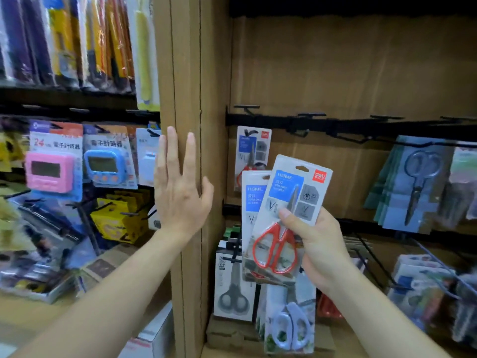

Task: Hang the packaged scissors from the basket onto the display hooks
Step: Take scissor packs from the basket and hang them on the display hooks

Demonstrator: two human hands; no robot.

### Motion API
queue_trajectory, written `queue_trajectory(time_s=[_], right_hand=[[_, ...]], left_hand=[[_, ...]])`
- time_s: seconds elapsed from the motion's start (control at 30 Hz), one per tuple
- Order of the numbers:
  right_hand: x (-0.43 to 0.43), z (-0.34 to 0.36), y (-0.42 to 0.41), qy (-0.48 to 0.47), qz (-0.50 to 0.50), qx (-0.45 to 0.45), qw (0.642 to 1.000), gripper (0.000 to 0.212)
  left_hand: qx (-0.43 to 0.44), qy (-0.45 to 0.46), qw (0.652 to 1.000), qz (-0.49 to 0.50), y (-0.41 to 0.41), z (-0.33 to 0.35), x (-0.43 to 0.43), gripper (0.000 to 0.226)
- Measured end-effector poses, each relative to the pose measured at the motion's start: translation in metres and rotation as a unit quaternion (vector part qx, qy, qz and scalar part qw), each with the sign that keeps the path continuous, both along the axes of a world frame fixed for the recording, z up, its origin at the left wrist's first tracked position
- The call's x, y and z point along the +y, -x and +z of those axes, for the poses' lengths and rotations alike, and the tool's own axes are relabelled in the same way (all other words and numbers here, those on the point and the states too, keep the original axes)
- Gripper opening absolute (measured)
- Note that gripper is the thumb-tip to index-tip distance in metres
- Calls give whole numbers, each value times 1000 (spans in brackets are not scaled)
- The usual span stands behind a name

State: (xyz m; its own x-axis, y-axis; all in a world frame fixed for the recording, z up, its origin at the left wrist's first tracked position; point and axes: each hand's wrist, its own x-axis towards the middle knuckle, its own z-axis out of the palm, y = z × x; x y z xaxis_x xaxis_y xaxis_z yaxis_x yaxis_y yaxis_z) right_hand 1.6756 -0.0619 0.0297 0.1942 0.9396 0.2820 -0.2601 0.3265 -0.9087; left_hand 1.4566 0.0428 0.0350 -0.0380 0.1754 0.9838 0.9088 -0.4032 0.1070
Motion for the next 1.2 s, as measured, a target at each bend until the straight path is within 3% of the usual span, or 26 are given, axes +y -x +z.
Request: queue_trajectory(time_s=[0.33,0.87,1.07,1.2], right_hand=[[25,52,38,-88,-68,6,994,21],[27,50,56,-84,-125,16,988,22],[23,50,62,-67,-117,70,988,21],[22,51,60,-53,-90,82,991,24]], left_hand=[[-4,-41,993,-114,11,-7,9,70],[-22,-21,995,-96,6,-8,11,73],[-34,-16,994,-103,2,-7,7,71],[5,-79,986,-148,-11,2,-6,55]])
